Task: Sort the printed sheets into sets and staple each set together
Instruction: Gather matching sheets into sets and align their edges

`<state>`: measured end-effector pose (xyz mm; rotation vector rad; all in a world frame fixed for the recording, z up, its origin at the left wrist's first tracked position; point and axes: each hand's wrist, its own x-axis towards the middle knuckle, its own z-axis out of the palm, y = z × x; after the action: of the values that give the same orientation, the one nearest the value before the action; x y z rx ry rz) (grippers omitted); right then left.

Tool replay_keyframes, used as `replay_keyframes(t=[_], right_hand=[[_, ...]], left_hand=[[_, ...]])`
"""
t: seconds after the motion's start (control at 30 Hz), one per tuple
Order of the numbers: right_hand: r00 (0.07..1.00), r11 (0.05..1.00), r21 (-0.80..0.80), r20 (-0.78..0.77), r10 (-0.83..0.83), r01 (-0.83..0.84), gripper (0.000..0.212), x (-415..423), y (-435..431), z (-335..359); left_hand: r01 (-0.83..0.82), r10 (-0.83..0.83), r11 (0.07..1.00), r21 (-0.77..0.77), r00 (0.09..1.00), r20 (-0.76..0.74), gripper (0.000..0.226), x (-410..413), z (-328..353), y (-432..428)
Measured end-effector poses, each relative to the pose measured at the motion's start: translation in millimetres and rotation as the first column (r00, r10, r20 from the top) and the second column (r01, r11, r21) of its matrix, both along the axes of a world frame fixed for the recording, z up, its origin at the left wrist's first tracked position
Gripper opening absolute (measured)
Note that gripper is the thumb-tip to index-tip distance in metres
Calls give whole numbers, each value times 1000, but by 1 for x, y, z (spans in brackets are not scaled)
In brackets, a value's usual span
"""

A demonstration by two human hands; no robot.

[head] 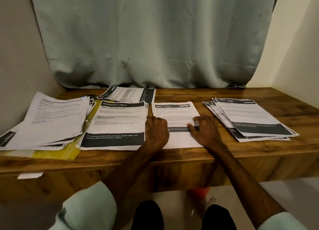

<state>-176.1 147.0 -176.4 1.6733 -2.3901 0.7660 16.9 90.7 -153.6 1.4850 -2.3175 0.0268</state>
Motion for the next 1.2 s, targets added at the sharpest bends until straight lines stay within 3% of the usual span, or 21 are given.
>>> replay_keyframes(t=[0.17,0.43,0.57,0.73,1.07,1.2], right_hand=[[1000,1000,15,12,-1,1,57,5,4,4],[996,1000,-13,94,1,0,55,14,12,10],[997,1000,18,77,-13,12,56,21,14,6],[999,1000,22,35,-8,8,57,25,17,3],[995,1000,-12,96,-16,17,60,27,22,2],[991,1000,10,131,-25,24,58,31,25,6]], left_hand=[[-17,21,999,-49,997,76,26,0,-5,6],[28,-20,996,80,995,-97,19,11,13,4],[40,-28,993,109,994,-110,23,19,17,3],[33,-26,995,92,997,-78,23,21,16,3],[-30,42,996,-86,989,143,23,12,8,9],[20,-9,997,-70,987,163,25,7,11,15]])
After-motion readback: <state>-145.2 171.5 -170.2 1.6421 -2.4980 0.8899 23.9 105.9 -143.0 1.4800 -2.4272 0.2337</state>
